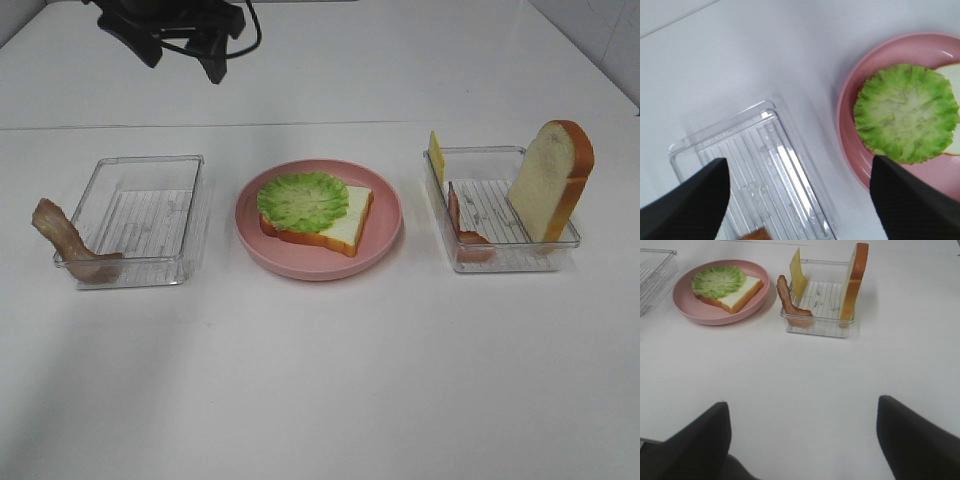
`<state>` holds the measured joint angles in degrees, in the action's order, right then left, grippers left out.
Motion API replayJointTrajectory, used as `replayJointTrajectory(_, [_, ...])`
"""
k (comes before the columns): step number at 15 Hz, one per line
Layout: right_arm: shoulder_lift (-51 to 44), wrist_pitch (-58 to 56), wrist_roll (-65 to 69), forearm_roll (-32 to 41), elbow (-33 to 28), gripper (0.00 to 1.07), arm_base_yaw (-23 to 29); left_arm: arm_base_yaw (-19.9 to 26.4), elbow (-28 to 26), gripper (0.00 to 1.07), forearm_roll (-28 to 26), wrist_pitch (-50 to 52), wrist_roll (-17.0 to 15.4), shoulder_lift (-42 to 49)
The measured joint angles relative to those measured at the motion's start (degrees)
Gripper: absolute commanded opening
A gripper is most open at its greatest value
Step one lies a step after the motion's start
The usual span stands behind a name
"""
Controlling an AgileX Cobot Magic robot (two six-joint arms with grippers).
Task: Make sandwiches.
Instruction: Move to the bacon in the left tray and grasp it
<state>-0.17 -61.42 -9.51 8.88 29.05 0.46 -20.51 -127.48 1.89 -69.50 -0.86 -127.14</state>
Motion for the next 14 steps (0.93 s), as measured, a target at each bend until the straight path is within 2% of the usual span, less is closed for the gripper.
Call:
replayJointTrajectory(2, [0.0, 0.0, 0.0, 0.0, 0.0, 0.77, 0.0, 3.2, 0.2, 0.74, -1.1, 0.0, -0.7, 2.5])
replayJointTrajectory(4, [0.0, 0.0, 0.0, 0.0, 0.0, 0.77, 0.0, 6.9, 4.0, 0.74, -1.9, 0.0, -0.9, 5.6])
replayJointTrajectory(5, [0.0, 0.0, 0.0, 0.0, 0.0, 0.77, 0.0, 8.5, 6.8, 0.74, -1.9, 0.0, -0.9, 7.1])
replayJointTrajectory(7, [0.0, 0.0, 0.0, 0.0, 0.0, 0.77, 0.0, 11.4, 16.2, 0.74, -1.9, 0.0, -1.0, 10.6])
replayJointTrajectory(11, [0.0, 0.0, 0.0, 0.0, 0.0, 0.77, 0.0, 12.1, 30.7, 0.74, -1.5, -0.2, -1.0, 15.1])
replayJointTrajectory(13, [0.0, 0.0, 0.0, 0.0, 0.0, 0.77, 0.0, 12.1, 36.2, 0.74, -1.3, 1.8, -1.9, 16.7])
replayJointTrajectory(14, [0.0, 0.0, 0.0, 0.0, 0.0, 0.77, 0.0, 12.1, 37.4, 0.74, -1.3, 2.3, -2.4, 16.9])
